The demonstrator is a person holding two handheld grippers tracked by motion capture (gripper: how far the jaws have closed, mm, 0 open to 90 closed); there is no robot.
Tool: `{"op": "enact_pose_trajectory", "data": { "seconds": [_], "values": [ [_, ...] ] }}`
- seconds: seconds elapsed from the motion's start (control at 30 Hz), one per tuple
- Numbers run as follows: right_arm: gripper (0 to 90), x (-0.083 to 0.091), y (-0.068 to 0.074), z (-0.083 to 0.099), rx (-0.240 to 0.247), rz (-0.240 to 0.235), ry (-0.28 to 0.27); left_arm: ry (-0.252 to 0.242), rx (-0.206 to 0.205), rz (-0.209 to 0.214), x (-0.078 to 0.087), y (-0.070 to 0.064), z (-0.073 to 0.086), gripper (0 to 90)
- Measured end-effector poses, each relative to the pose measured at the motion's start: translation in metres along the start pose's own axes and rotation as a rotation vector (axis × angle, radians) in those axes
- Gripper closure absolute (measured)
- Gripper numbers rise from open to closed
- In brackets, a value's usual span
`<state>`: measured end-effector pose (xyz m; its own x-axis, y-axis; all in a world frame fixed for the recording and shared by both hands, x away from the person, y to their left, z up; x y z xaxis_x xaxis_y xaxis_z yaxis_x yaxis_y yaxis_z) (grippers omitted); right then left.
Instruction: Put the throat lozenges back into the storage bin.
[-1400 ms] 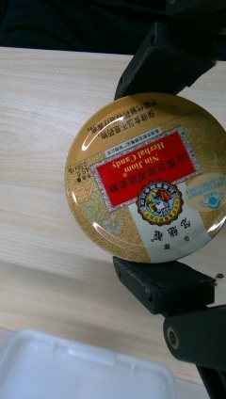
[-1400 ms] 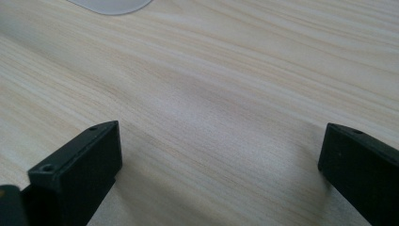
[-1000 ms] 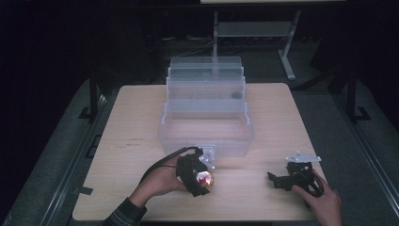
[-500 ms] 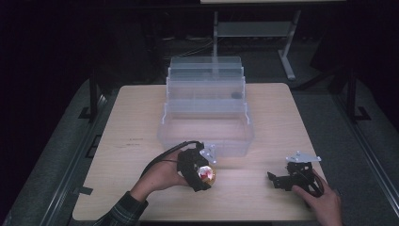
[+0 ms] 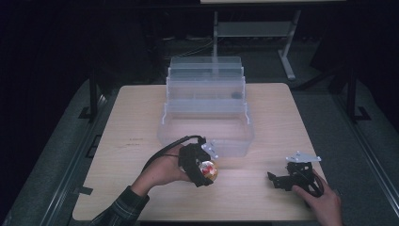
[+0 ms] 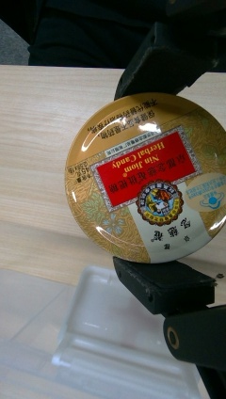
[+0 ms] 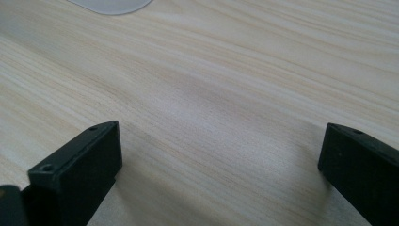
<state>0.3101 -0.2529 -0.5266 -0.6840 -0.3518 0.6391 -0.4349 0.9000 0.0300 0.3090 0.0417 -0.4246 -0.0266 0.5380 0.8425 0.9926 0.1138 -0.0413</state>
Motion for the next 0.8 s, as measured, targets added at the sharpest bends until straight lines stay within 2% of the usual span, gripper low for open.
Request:
{"op": "enact_pose_trajectory", "data": {
  "seconds": [0.8],
  "values": [
    [0.0,0.000,0.000,0.000,0.003,-0.001,0.000,-0.028,0.007,-0.023,0.021,0.016,-0.017,19.4]
  ]
}}
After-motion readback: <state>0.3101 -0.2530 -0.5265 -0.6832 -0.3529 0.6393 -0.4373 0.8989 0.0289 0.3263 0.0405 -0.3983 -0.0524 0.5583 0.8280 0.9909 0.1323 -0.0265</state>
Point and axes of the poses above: each handheld gripper's, and its own axes: x roughly backward along the jaws, z roughly out of its underside, y roughly to its left, the point moved 6 cm from there along -x, roughly forward along the jaws, and after that the axes turned 6 degrees about -y, right-handed, at the moved point
